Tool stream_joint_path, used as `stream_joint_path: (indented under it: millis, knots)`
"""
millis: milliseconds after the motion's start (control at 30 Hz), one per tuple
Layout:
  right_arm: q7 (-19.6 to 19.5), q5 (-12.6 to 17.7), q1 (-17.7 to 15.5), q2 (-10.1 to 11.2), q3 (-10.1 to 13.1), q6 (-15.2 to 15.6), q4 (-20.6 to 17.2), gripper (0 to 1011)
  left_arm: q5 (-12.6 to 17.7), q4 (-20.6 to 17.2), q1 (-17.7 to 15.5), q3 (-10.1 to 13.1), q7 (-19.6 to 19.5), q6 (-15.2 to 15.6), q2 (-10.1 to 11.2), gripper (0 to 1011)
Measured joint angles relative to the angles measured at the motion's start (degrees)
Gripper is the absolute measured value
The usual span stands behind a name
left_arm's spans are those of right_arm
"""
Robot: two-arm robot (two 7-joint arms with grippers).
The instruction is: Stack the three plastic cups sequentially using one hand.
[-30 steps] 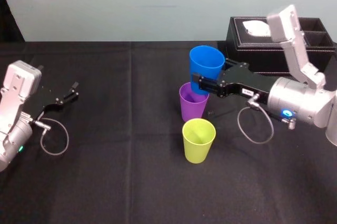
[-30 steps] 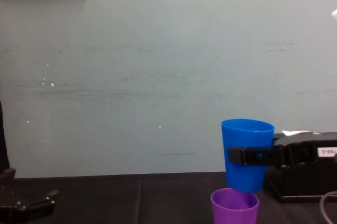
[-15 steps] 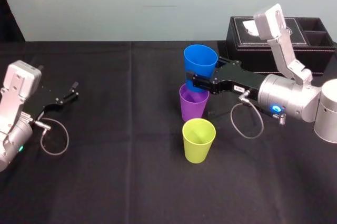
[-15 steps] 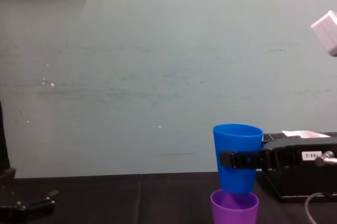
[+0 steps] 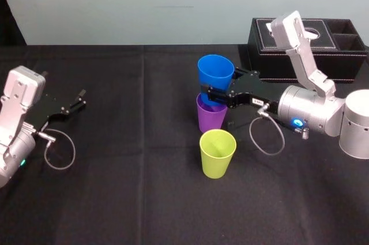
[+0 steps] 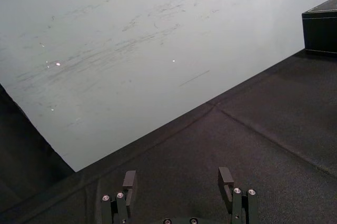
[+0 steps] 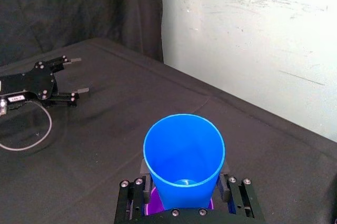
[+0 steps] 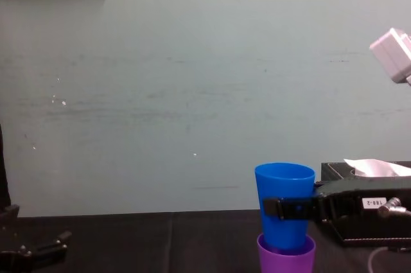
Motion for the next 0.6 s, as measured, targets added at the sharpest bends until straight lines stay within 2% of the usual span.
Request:
stream_joint_path:
  millis: [600]
  knots:
    - [1.43, -0.96, 0.23, -0.43, -0.80, -0.87, 1.84, 718, 0.00, 0.00, 0.00, 0.00, 0.00, 0.00, 0.00, 1011]
